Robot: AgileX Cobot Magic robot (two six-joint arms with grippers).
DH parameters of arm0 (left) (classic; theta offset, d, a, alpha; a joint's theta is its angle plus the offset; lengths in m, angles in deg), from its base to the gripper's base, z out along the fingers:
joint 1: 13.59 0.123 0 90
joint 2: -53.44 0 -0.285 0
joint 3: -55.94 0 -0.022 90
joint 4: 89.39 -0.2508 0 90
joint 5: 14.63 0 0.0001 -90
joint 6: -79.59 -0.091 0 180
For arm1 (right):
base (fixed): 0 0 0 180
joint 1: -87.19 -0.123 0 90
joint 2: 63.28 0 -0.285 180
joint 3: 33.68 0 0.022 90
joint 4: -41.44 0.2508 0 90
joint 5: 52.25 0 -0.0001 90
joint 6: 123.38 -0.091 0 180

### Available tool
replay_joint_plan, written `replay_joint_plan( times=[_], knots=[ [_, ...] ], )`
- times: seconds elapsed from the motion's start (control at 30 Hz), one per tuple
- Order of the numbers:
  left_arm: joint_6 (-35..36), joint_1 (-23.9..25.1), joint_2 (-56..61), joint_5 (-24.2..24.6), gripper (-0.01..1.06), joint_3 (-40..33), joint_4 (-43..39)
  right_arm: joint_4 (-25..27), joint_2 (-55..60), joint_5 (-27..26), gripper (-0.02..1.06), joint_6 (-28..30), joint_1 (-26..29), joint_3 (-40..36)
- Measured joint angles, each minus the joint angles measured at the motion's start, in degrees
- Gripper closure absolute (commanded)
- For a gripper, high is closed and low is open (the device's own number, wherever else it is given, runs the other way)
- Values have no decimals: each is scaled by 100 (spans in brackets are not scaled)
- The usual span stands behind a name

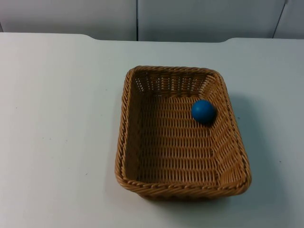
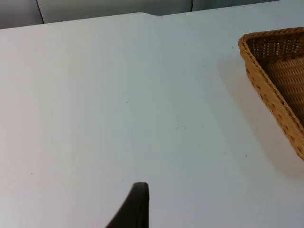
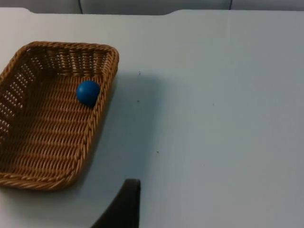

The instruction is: Pick up the basket with the left hand and place the ball into the basket with the right hand.

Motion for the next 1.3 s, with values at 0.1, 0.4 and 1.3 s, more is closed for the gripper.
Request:
replay_joint_plan(
  times=[0.1, 0.4, 1.3],
  knots=[
    [0, 0, 0, 0, 13, 0, 0, 0, 0, 0, 0, 0, 99, 0],
    [0, 0, 0, 0, 13, 0, 0, 0, 0, 0, 0, 0, 391, 0],
    [0, 0, 0, 0, 13, 0, 0, 0, 0, -4, 0, 0, 391, 0]
  ],
)
